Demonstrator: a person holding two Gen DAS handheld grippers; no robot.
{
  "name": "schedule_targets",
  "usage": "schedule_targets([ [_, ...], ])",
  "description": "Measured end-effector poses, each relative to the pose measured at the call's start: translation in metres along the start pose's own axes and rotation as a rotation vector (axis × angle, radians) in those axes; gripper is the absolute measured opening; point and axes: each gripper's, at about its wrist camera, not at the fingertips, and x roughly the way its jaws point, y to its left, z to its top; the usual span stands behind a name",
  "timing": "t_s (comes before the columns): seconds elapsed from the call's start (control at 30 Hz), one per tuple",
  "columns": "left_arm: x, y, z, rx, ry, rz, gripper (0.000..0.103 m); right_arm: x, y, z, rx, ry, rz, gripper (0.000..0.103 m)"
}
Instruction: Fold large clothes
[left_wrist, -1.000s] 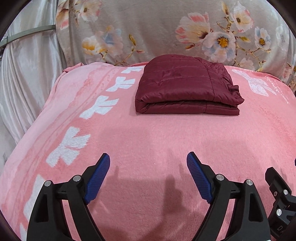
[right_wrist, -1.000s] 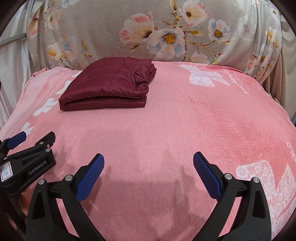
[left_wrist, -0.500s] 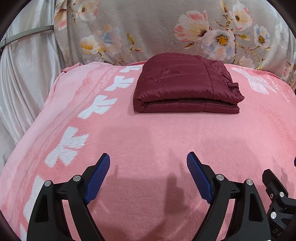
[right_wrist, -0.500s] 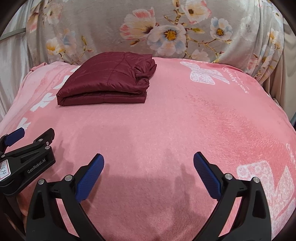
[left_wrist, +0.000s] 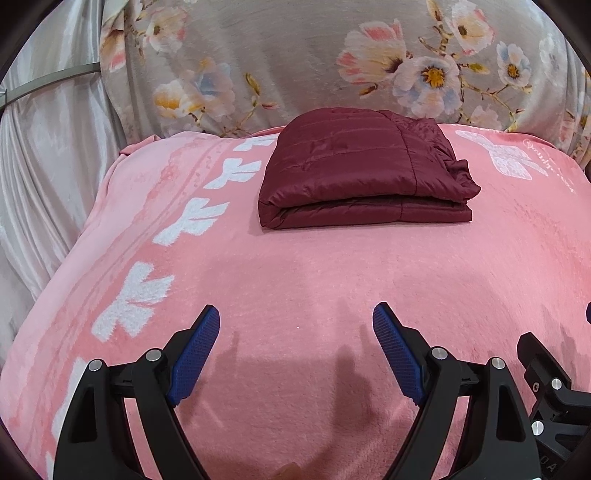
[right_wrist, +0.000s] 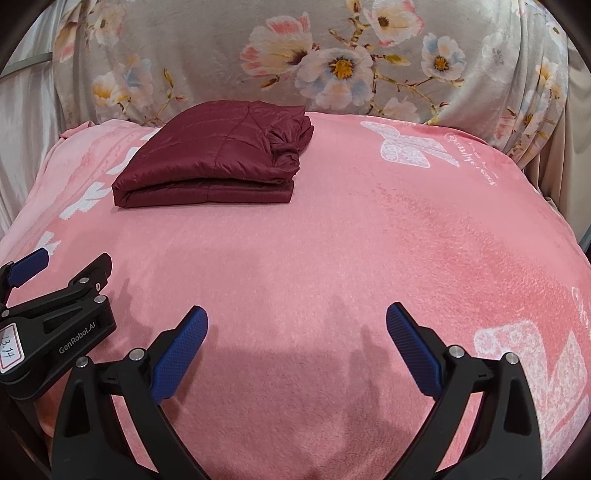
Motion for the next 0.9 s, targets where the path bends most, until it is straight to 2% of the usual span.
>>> schedule_targets([
  [0.9, 0.0010, -0.0054, -0.0032, 0.019, 0.005, -0.025, 0.082, 0.0000, 0.0008, 0.0000, -0.004, 0.002, -0.001, 0.095],
])
